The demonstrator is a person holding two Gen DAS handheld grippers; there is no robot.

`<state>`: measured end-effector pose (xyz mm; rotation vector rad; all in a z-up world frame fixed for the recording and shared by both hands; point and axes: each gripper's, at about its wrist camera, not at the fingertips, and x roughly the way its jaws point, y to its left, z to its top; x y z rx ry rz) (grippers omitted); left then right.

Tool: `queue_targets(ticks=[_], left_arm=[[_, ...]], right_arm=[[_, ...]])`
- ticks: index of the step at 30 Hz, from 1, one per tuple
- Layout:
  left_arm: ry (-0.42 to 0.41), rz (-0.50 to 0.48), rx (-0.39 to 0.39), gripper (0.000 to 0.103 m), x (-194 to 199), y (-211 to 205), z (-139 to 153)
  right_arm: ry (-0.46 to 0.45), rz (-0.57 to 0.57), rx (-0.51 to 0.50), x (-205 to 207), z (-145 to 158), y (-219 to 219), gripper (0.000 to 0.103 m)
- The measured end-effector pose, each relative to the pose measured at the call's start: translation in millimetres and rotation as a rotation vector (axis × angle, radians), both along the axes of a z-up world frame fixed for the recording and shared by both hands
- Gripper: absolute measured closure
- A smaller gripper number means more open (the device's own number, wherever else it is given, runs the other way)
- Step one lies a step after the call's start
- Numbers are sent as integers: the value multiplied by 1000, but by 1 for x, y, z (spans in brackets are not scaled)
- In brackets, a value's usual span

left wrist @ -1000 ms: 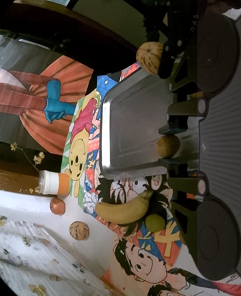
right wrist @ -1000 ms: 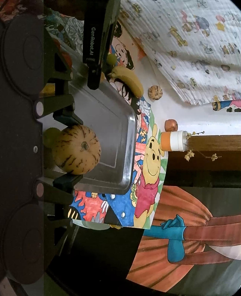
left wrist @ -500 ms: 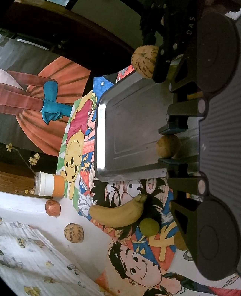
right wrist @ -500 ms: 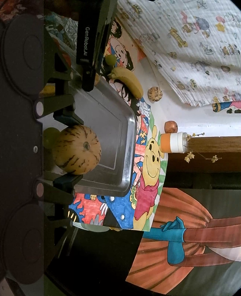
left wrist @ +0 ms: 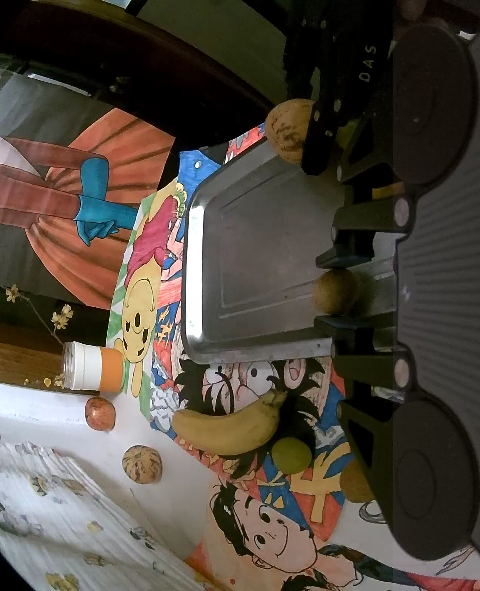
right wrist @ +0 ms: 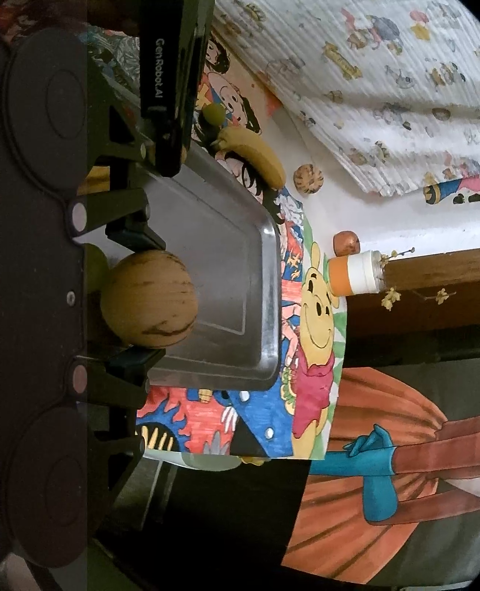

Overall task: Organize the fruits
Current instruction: 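Open the right gripper to drop the gourd in the tray while the left releases the kiwi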

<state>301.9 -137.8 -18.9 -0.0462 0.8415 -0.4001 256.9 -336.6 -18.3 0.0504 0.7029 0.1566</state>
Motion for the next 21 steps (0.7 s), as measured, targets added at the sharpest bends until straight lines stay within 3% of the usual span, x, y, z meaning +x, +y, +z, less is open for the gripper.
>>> queue_targets(ticks=[8,12,15,21], left_arm=[[5,2,-4,61,-3,0,3],[-8,15,-9,41,-11,0,11],[-28,33,1,37,-17,1,19],[-53,72,-4,18,-30,11,34]], right_arm=[[-28,-11,12,-9,6,-4,45],[-46,-24,17,-20,11,-6,39],[-65,-31,16,-29,16,-7,32],[-104,-39,5,-49,30,-6,18]])
